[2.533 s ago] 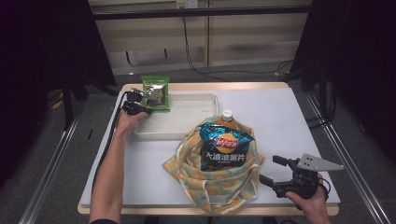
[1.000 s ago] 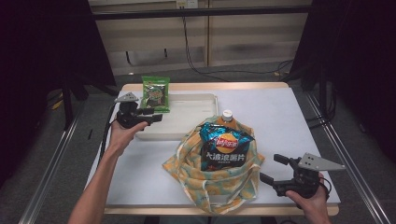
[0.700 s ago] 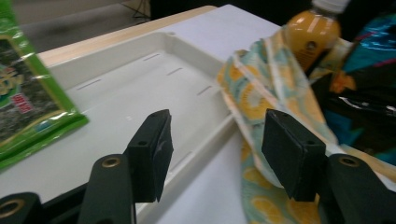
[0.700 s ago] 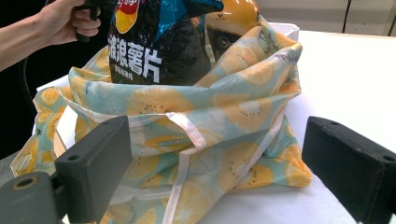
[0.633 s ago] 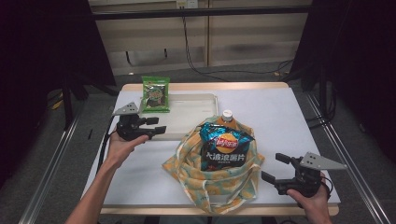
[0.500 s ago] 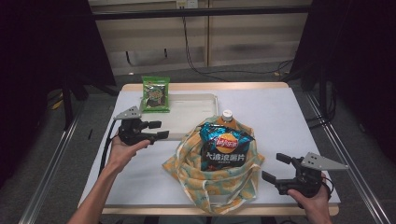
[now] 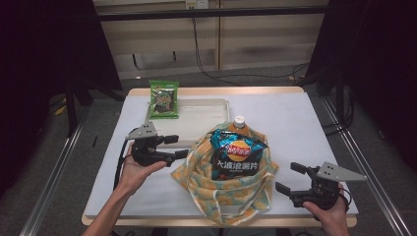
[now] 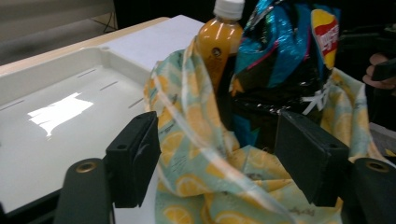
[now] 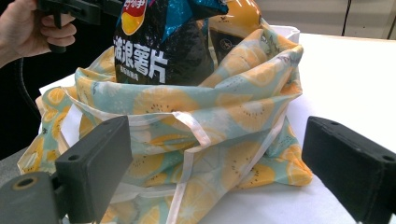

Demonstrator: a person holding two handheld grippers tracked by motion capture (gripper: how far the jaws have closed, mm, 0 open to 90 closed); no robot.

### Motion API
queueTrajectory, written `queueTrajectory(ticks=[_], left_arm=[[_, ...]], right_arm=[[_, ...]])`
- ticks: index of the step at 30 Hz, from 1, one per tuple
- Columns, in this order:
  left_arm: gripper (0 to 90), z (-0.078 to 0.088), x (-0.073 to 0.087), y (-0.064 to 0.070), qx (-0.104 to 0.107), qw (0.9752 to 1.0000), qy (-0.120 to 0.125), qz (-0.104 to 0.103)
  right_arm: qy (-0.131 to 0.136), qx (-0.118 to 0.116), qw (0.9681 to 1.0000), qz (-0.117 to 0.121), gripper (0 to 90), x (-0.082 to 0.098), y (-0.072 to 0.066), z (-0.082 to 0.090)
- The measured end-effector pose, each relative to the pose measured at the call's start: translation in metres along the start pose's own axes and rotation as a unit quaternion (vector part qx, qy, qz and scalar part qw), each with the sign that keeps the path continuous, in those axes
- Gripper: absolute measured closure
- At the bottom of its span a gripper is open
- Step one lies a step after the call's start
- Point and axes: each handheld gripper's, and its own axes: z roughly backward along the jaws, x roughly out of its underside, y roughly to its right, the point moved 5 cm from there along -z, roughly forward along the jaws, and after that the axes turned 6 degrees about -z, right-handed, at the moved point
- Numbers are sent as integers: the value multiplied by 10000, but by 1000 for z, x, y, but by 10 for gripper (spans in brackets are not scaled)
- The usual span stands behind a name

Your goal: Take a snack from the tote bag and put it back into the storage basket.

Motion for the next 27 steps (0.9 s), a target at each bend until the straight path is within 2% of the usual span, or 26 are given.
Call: queueTrajectory(ticks=[3,8,11,15,19,23,24,27], left_arm=[[278,-3,-5,9,213,9997,57,-44],[255,-9,-14,20,377,9990,229,-99],[252,-14,-24,23,481,9981,318,-197],[251,-26,-37,23,590,9972,399,-214],[250,-42,-47,23,658,9968,322,-307],[237,-54,-54,23,733,9963,342,-283],[231,-57,-55,24,814,9957,346,-286],[212,-69,-57,25,855,9955,253,-308]], right_arm=[[-16,3,10000,-12,82,0,0,-1],[-25,0,10000,2,82,0,0,-2],[-33,-5,10000,16,82,0,0,-2],[-33,-1,10000,6,82,0,0,-2],[-22,4,10000,-8,82,0,0,-2],[-38,3,10000,15,82,1,1,-2],[-39,-10,10000,15,82,1,0,-2],[-52,0,10000,46,82,1,0,-2]])
